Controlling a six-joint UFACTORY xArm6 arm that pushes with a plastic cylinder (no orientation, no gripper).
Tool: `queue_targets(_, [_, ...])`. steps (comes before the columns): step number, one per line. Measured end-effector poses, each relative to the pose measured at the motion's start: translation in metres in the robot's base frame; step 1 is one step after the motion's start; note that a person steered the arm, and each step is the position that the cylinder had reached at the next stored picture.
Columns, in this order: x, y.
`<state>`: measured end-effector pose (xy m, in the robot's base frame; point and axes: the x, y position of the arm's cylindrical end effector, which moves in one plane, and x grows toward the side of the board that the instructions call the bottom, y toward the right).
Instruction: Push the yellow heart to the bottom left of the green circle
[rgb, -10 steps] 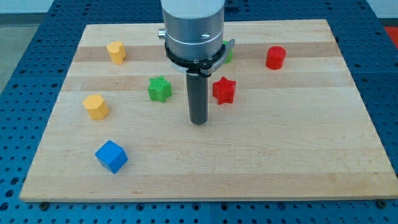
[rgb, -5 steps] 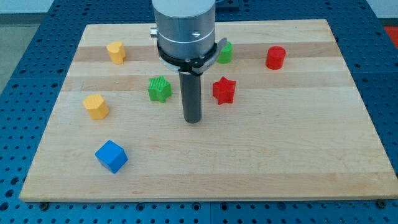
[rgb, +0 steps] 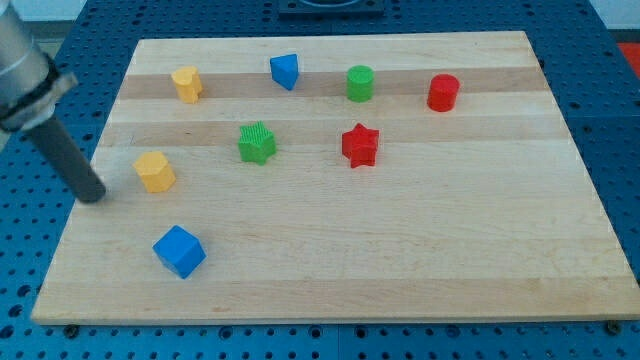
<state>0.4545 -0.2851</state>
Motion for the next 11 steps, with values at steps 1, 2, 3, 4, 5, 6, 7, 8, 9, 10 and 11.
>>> queue_targets(1, [-0.067, -0.003])
queue_targets(2, [-0.136, 0.001])
queue_targets(3, [-0.193, 0.032])
queue_targets(4, [-0.192, 0.107])
queue_targets(5, [-0.178, 0.105])
queue_targets(6, [-0.207, 0.088])
queue_targets(7, [-0.177, 0.056])
queue_targets(8, [-0.173, 0.073])
queue_targets(9, [-0.173, 0.085])
queue_targets(10, [-0.172, 0.092])
queue_targets(11, [-0.172, 0.097])
